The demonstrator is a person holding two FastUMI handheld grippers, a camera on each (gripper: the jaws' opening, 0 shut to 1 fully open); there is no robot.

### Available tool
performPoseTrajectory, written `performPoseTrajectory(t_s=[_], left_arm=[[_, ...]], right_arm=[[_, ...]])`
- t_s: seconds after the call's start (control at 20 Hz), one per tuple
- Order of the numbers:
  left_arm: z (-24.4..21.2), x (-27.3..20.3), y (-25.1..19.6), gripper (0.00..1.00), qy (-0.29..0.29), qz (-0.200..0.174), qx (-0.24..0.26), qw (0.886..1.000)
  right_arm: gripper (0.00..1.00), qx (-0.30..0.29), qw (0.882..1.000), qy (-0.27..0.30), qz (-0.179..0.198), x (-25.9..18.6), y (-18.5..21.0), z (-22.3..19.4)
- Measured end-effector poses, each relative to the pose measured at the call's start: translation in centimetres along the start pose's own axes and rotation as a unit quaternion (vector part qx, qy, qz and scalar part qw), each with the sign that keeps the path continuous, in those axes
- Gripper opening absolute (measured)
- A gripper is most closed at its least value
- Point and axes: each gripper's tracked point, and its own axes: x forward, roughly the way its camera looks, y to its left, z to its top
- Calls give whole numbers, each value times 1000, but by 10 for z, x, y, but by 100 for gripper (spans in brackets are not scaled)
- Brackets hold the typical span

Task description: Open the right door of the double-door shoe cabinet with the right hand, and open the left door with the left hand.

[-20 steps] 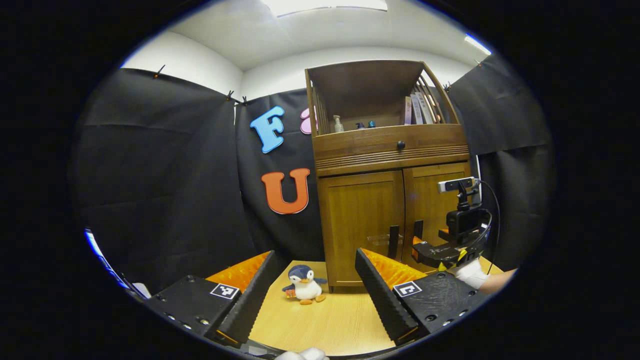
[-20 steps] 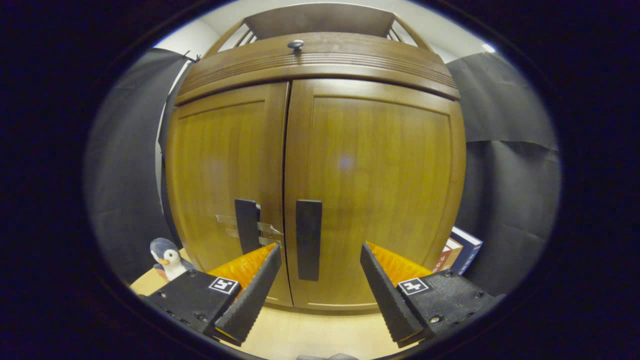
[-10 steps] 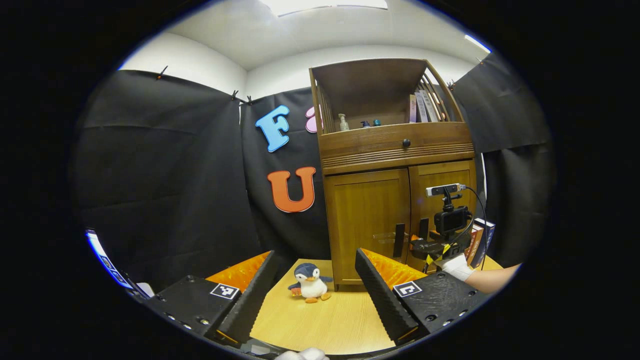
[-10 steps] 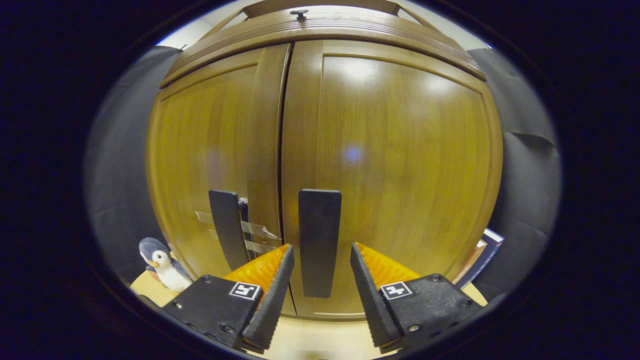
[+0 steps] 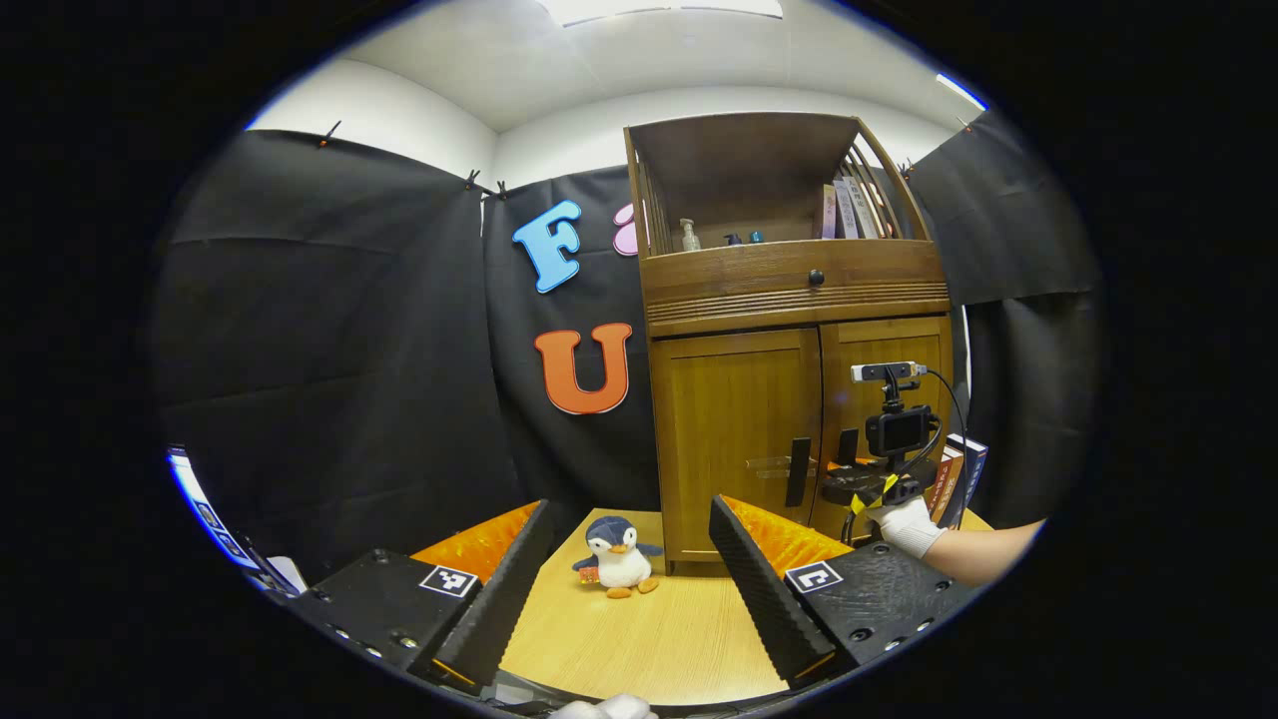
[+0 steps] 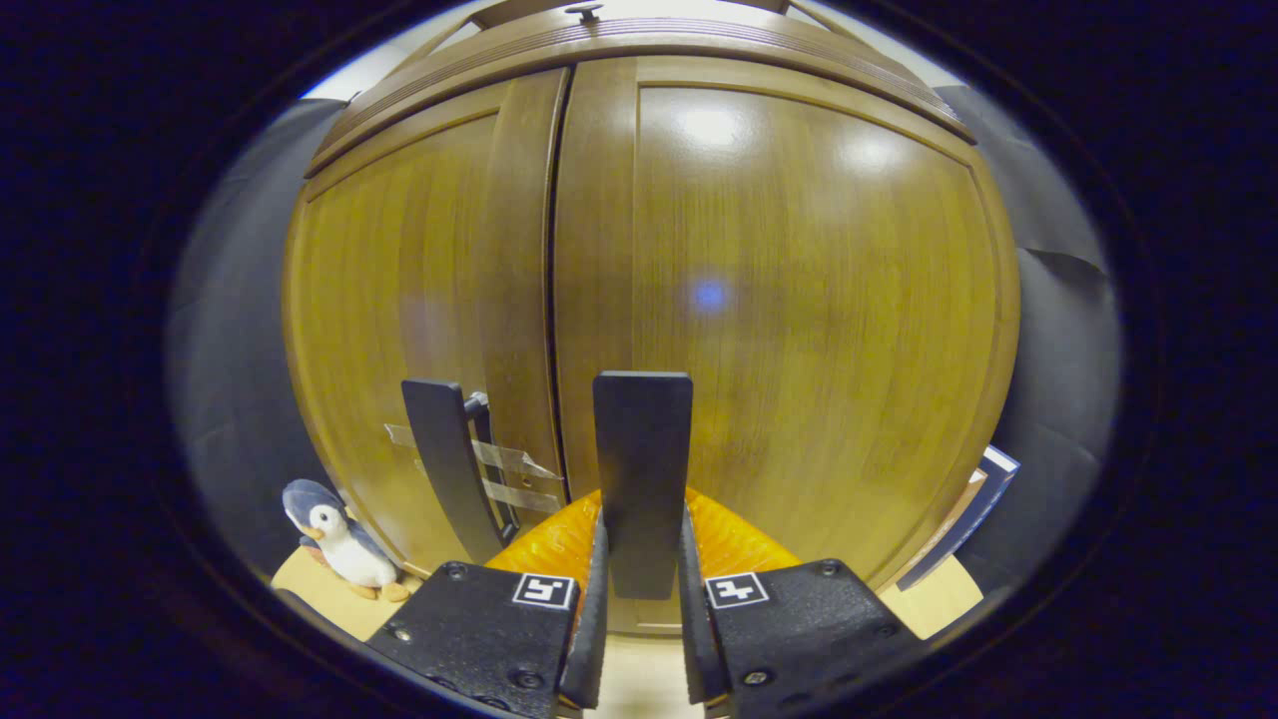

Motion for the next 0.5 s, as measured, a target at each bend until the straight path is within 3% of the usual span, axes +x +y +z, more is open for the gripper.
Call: performPoseTrajectory(t_s=[0.15, 0.2, 0.5], left_arm=[[3, -2, -1, 100, -7, -5, 0, 1000], [4, -2, -1, 96, -10, -6, 2, 1000], [1, -4, -6, 96, -12, -20, -4, 1000]], right_arm=[[34, -2, 1000, 2, 5, -14, -2, -4], [34, -2, 1000, 2, 7, -21, -4, -5], [35, -5, 1000, -3, 14, -68, -14, -18]])
